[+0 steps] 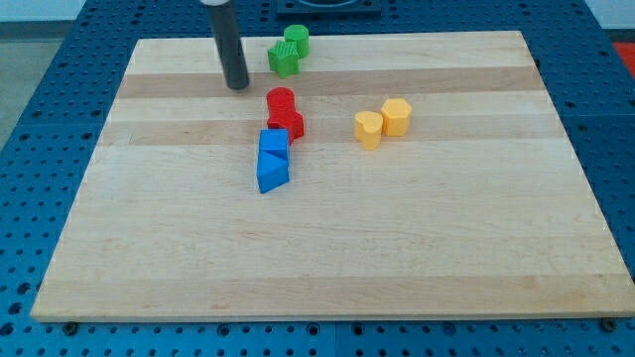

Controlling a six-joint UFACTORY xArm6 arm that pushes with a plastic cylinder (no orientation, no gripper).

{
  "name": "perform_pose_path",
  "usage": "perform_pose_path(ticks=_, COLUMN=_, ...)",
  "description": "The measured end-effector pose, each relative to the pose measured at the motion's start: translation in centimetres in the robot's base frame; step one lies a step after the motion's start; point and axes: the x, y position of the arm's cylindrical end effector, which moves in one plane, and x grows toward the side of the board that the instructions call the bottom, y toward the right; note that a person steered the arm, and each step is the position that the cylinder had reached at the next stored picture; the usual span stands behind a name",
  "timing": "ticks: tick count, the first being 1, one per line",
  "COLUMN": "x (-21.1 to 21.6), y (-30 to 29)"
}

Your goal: Place your arm diagonally top right to the red circle

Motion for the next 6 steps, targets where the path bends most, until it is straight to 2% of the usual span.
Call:
perform_pose_path(ticks=3, x=0.0, y=10.2)
perform_pose_path(ticks=6, x=4.2, y=12.5)
